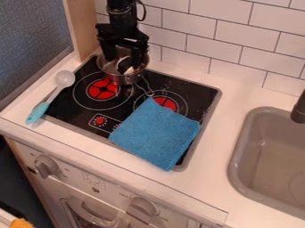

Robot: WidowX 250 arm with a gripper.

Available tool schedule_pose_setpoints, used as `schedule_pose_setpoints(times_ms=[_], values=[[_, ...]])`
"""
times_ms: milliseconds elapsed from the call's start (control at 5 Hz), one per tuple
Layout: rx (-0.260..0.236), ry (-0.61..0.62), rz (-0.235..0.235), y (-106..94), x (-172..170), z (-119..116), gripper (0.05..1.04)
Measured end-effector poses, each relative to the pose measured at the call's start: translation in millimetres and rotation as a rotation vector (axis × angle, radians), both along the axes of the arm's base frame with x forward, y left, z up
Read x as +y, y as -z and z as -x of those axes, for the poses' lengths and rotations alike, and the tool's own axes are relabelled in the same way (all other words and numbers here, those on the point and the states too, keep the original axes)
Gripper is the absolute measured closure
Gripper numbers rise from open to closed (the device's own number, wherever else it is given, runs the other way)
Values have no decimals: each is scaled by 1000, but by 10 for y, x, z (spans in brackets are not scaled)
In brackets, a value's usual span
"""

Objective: Take the sushi out of the silver pot and put it in the top right corner of the black burner

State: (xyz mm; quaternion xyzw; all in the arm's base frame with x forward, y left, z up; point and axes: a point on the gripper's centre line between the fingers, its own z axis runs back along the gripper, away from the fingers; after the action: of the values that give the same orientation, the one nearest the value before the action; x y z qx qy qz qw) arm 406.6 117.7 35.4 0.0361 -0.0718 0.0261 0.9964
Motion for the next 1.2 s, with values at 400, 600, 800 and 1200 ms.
schedule_pose_setpoints(times_ms=[400, 600, 800, 1200], values=[[23, -10, 2, 152, -12, 5, 381], [25, -4, -3, 166, -36, 8, 595], [27, -6, -4, 178, -40, 29, 623], [-14, -26, -6, -65, -41, 31, 623]])
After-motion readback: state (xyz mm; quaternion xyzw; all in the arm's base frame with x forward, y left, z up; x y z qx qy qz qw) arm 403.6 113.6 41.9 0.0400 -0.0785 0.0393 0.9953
